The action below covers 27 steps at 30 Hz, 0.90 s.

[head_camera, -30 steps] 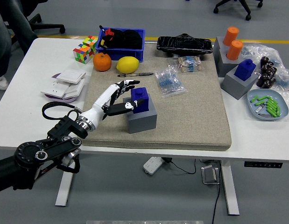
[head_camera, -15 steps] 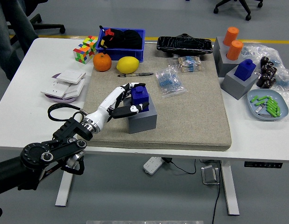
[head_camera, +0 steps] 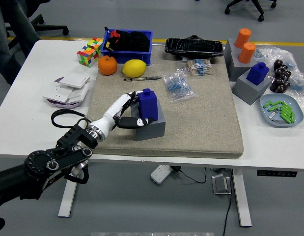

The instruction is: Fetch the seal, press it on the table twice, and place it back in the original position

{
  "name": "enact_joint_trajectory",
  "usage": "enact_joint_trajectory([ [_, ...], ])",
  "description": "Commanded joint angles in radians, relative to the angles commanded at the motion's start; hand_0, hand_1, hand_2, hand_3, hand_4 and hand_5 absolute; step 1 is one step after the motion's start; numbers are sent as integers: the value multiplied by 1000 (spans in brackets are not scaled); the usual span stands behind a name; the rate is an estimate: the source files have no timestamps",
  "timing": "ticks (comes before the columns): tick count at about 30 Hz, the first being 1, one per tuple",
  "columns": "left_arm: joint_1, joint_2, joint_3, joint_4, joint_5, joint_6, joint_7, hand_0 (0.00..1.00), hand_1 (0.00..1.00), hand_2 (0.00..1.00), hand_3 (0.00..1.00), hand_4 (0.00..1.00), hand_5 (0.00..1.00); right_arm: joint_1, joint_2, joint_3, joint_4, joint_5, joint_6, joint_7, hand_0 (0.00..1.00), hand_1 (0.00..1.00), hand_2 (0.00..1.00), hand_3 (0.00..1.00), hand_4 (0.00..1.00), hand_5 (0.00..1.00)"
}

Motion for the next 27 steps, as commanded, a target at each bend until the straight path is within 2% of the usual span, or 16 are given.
enact_joint_trajectory([
  [27, -10, -12, -21, 4, -24, 5, -29, 850, 803, 746, 766, 816, 2, 1, -1, -4, 0, -1, 0, 2, 721, 640, 638, 608, 717, 497],
])
